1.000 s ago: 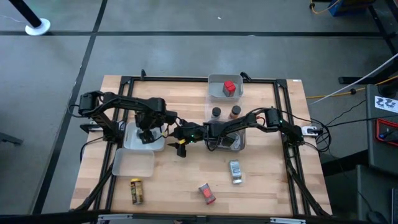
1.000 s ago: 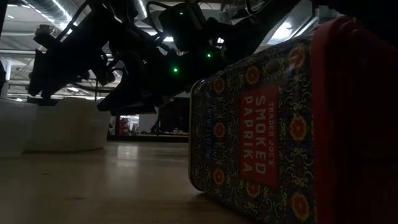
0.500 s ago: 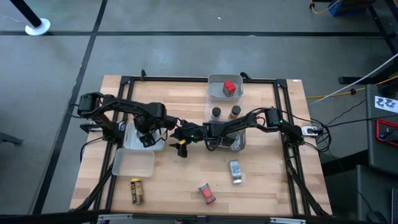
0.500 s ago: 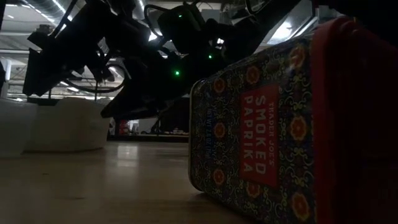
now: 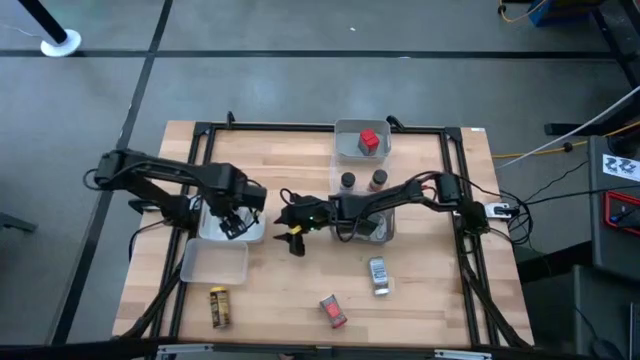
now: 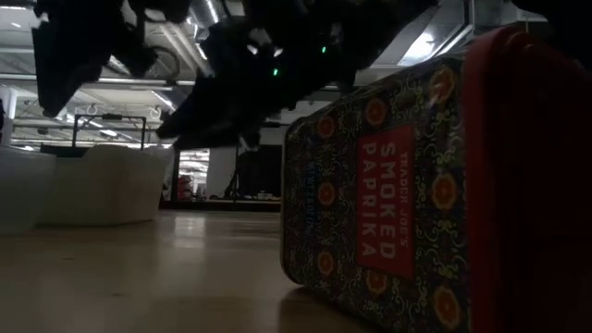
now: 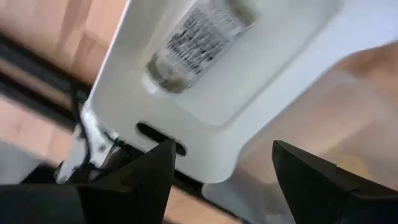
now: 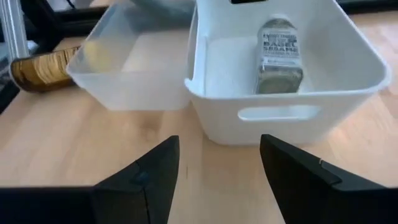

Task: Sort spices by type
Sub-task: Put the red seasoning can into the gray bin

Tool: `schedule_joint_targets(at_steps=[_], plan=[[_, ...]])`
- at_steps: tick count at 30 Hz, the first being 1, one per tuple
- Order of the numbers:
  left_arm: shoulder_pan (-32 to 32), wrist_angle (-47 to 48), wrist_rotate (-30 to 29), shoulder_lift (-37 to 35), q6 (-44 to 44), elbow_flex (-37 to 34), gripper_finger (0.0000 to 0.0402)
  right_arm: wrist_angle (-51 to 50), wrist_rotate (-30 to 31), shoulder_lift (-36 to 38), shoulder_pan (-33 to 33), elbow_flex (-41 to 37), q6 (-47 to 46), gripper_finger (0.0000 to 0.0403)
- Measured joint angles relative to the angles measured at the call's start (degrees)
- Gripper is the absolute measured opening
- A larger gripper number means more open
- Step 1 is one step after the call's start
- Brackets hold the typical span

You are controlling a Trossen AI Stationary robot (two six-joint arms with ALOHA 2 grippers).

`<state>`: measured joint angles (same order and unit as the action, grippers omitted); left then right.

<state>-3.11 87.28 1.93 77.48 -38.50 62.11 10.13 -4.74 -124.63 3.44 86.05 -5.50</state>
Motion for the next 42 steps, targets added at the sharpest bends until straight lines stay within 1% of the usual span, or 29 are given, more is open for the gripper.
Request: schedule_joint_targets(at_steps=[2,4,8,12,15,20,23,26,31,33,38,40,42], plan=[[-1.46,-1.26,-0.19,-1.98,-1.23,0.02,0.0251,-1.97,0.0,1.87,-0.02,-0.01,-0.08,0.0225],[-3.25,-2.89,-1.63,-3.69,-1.96,0.0,0.0251,-4.47,0.0,3.83,0.2,0.02,-0.51,0.0225],[-7.27,-9.59,-8.35,-6.81,-1.61,0.0,0.0251,-11.14,0.2,7.91,1.49,0.04,-2.62,0.0225],[-10.99,-18.11,-15.91,-8.3,0.45,0.0,0.0251,-17.71,0.16,11.86,4.52,0.04,-5.73,0.0225],[-13.43,-25.06,-19.09,-8.44,3.05,-0.02,0.0251,-21.94,2.57,14.14,8.03,0.06,-8.72,0.0225],[-17.3,-37.19,-19.23,-7.94,9.4,0.0,0.0251,-24.37,12.17,15.92,16.72,0.06,-15.41,0.0225],[-19.48,-42.92,-19.32,-7.6,12.52,0.0,0.0251,-24.2,19.88,15.92,22.65,0.06,-21.63,0.0225],[-21.24,-46.09,-19.32,-7.15,14.8,0.0,0.0251,-24.17,28.54,15.84,29.01,0.06,-29.12,0.0225],[-22.58,-47.29,-19.32,-6.78,14.49,-0.02,0.0251,-25.26,43.75,15.62,39.4,0.01,-38.29,0.0225],[-22.88,-47.2,-19.34,-6.76,13.26,-0.02,0.0251,-25.33,48.96,15.62,43.02,0.04,-41.72,0.0225],[-22.91,-47.23,-19.34,-6.76,10.78,-0.02,0.0251,-25.72,58.97,13.87,49.88,0.06,-47.48,0.0225],[-22.91,-47.29,-19.34,-6.78,10.04,-0.02,0.0251,-25.7,60.9,12.35,51.62,0.04,-49.24,0.0225],[-22.91,-47.28,-19.33,-6.76,8.9,-0.02,0.0251,-25.38,61.57,10.82,53.04,0.04,-51.48,0.0225]])
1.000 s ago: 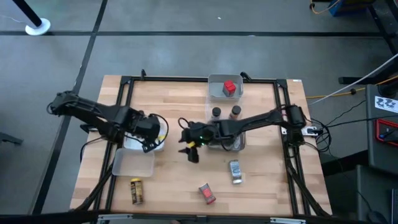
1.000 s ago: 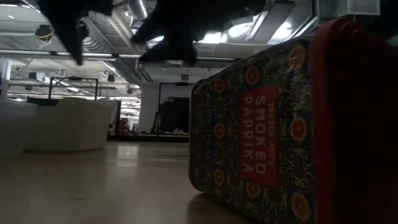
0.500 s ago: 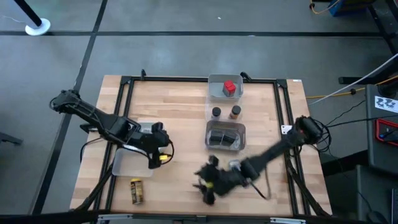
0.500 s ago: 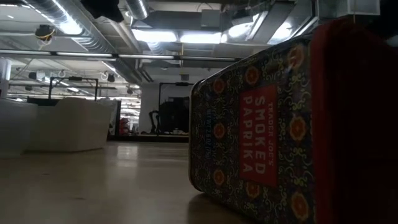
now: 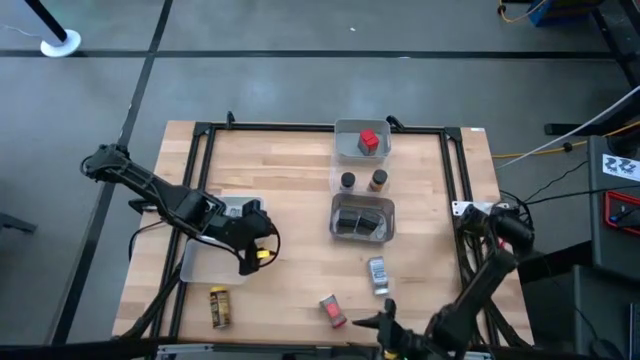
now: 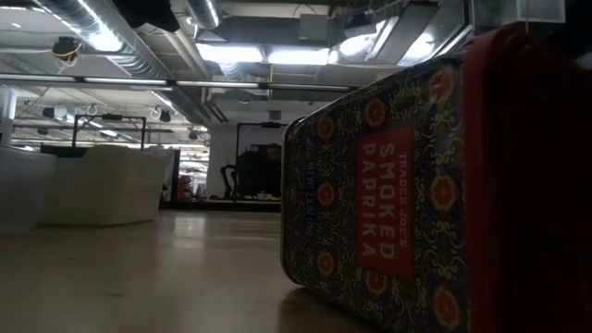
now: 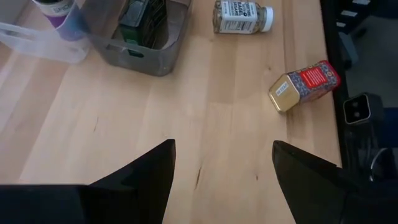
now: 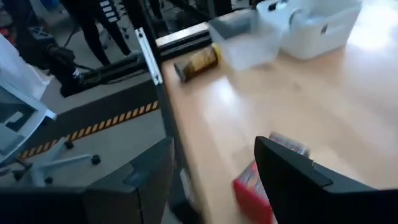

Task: Sort spices by type
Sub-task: Put the red seasoning can into the gray bin

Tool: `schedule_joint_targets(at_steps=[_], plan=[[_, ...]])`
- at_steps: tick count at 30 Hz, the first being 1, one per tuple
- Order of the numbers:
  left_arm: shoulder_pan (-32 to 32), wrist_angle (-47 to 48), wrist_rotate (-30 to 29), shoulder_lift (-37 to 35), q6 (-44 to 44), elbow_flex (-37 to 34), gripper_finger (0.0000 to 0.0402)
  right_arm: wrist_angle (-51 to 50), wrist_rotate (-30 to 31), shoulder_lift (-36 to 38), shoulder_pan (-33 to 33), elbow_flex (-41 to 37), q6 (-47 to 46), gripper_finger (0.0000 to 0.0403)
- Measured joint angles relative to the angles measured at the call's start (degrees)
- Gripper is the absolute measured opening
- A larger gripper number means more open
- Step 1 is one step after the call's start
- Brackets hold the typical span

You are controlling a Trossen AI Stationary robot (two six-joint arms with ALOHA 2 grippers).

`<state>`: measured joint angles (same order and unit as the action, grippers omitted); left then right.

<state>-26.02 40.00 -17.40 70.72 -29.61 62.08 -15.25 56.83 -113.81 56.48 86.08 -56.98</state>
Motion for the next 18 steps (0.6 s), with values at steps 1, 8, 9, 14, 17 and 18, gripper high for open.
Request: schedule_joint_targets(at_steps=[1,8,9,14,17,18], plan=[[0.0,-0.02,0.01,-0.02,-0.36,0.01,0.0251,0.24,0.05,-0.76,0.43,0.0,-1.11,0.0225],[0.0,0.03,0.01,-0.02,-3.86,0.0,0.0251,0.61,-0.33,-5.76,1.65,-0.02,-3.23,0.0225],[0.0,0.02,0.02,-0.02,-3.97,0.0,0.0251,0.68,-0.34,-6.28,1.67,-0.02,-3.25,0.0225],[0.0,0.03,0.01,-0.02,-4.79,0.0,0.0251,0.51,-0.22,-8.79,1.19,-0.02,-3.24,0.0225],[0.0,0.05,0.01,-0.02,-4.9,0.0,0.0251,0.6,0.66,-10.08,0.75,-0.02,-3.23,0.0225],[0.0,0.07,0.02,-0.02,-4.92,0.0,0.0251,0.51,0.64,-10.66,0.75,-0.02,-3.22,0.0225]])
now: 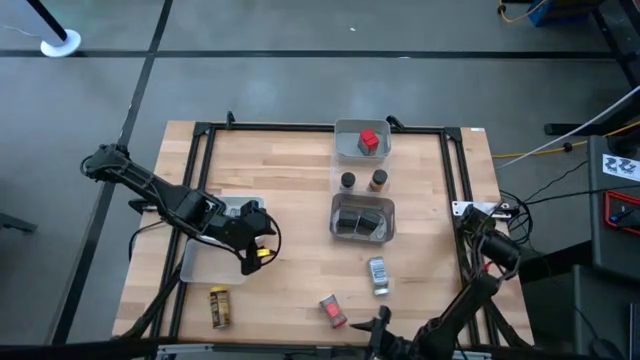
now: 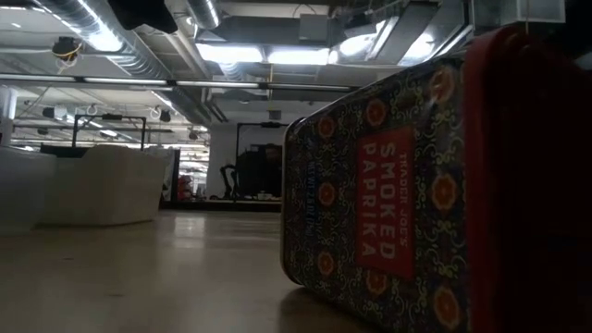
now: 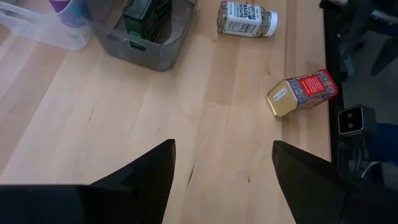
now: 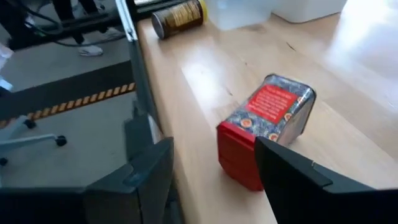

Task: Sort spices by type
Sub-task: Put the red seasoning can into the gray bin

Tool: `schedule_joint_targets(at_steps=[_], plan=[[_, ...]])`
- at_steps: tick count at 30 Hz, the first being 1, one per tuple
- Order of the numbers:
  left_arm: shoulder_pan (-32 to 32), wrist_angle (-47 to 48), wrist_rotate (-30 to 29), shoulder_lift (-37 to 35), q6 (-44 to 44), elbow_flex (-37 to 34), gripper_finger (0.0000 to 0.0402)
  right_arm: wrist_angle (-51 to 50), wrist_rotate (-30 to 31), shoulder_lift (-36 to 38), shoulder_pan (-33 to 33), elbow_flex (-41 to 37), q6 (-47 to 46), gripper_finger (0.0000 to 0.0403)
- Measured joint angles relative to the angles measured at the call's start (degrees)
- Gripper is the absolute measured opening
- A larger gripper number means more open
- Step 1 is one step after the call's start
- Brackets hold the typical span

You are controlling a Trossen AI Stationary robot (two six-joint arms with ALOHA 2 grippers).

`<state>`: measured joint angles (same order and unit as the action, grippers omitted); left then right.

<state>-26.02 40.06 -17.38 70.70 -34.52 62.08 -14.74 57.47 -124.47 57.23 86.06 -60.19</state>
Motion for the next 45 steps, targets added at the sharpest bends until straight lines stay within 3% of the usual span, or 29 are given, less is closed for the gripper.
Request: schedule_joint_targets(at_steps=[6,13,34,45], plan=[[0.0,-0.02,-0.01,-0.02,0.0,0.0,0.0251,-0.05,0.93,-1.82,-0.73,0.0,-0.01,0.0225],[0.0,-0.01,-0.01,-0.04,0.75,0.0,0.0251,-0.45,7.05,-1.85,-0.74,0.0,0.01,0.0225],[0.0,-0.03,-0.01,-0.04,1.71,0.01,0.0251,1.83,-0.73,-1.79,-7.88,0.02,-6.69,0.0225],[0.02,-0.03,-0.01,-0.04,3.04,0.0,0.0251,1.09,0.1,-1.79,-8.28,0.04,-6.9,0.0225]])
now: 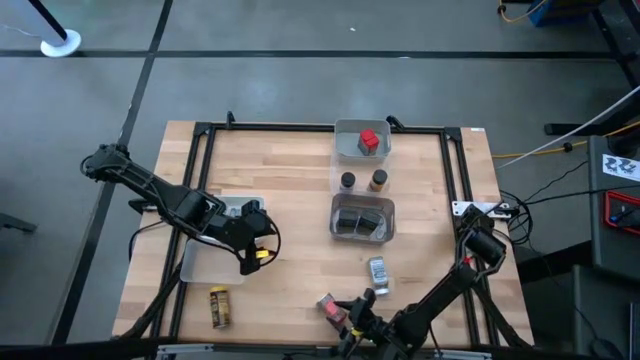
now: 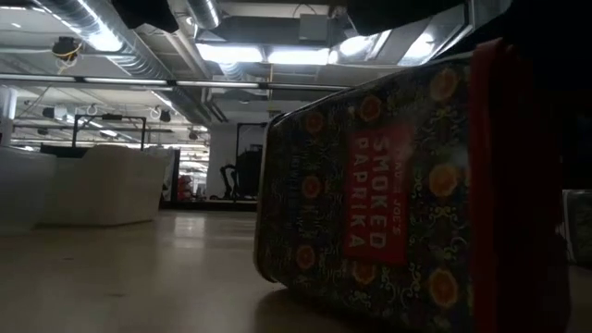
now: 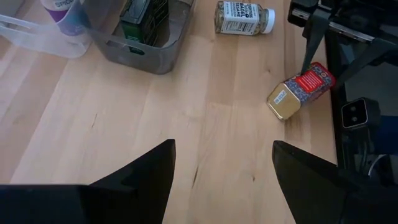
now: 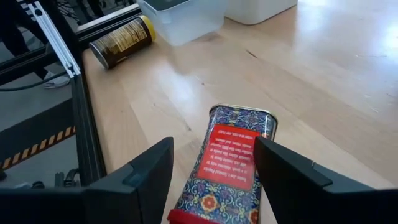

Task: Sort spices by type
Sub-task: Put the red seasoning can into the gray bin

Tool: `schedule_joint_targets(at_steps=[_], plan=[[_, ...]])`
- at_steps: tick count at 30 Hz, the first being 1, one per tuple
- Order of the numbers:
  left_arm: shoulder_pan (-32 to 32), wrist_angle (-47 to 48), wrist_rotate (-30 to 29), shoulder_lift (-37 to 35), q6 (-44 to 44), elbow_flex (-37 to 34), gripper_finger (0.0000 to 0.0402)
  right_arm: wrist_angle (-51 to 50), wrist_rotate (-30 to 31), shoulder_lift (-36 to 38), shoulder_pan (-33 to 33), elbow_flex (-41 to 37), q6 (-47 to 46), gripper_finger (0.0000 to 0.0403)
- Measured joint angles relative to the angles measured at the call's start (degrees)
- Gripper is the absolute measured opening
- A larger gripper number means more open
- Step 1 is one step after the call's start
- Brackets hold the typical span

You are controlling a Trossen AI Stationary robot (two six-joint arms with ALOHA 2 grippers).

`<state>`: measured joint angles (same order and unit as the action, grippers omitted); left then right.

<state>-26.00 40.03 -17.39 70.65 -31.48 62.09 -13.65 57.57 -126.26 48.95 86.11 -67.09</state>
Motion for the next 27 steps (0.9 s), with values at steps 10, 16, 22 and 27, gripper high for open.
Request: schedule_joint_targets(at_steps=[10,16,22,27], plan=[[-0.02,0.0,0.0,0.0,0.0,0.0,0.0251,-0.07,-0.23,0.0,-0.7,0.49,1.38,0.0225],[-0.02,0.0,0.0,0.0,0.0,0.0,0.0251,-3.47,-1.75,0.04,-0.55,3.85,3.01,0.0225],[0.0,0.0,0.0,0.0,-0.02,0.0,0.0251,-6.54,-3.45,0.09,-1.12,4.28,2.89,0.0225],[0.0,0.0,0.0,0.0,-0.02,0.0,0.0251,-6.57,-6.83,0.09,-1.88,4.28,2.88,0.0225]])
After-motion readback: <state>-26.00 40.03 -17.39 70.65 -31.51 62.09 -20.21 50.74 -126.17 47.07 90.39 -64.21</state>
